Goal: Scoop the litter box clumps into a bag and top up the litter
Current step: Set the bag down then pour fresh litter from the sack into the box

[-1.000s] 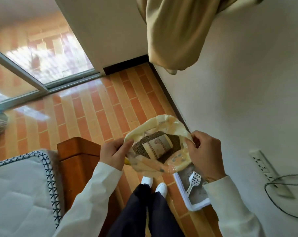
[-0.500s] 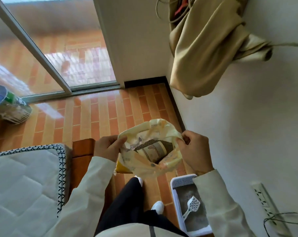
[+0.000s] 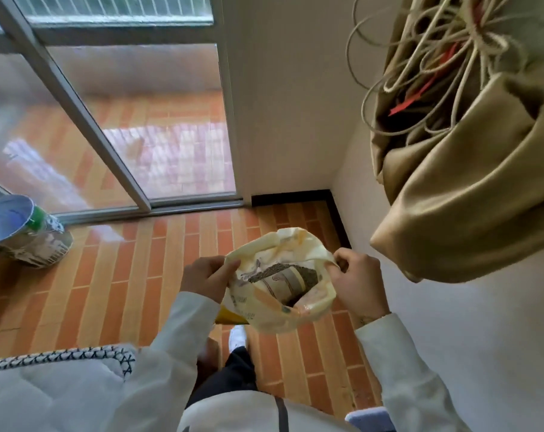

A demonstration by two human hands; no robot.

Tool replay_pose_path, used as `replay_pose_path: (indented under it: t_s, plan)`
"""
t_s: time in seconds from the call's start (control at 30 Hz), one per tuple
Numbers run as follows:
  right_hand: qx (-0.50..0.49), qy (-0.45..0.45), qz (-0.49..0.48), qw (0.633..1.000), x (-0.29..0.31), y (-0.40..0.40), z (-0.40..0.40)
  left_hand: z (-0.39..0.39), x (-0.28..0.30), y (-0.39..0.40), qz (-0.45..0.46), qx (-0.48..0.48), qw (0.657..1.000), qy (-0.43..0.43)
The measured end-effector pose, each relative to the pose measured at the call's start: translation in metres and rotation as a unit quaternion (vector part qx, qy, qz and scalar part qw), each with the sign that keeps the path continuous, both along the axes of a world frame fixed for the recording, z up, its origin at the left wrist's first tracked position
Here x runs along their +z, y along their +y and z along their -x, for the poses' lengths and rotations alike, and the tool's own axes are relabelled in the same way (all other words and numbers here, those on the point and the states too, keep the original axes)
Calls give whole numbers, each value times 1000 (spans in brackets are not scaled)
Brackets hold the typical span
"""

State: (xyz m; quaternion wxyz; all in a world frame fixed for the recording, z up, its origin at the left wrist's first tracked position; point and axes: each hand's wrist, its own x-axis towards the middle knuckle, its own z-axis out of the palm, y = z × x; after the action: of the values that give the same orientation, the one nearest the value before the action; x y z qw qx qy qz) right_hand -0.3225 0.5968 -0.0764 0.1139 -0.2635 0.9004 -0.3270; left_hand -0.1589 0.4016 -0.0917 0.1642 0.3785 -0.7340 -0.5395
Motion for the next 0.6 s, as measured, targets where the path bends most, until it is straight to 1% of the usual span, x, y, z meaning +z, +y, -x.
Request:
replay_pose_path:
  t_s: [0.2, 0.3, 0.4, 0.6]
  plan:
    - [-37, 7, -2, 999, -8, -98, 55, 64, -1, -108, 31, -53, 997, -43]
    - [-47, 7, -10, 999, -14, -142, 87, 100, -4, -154, 41, -80, 992, -84]
    - [-53, -3, -23, 998, -18, -180, 126, 141, -11, -192, 61, -104, 986, -118]
    - [-72, -21, -50, 996, -47, -241, 216, 236, -40, -251, 52, -147, 973, -172]
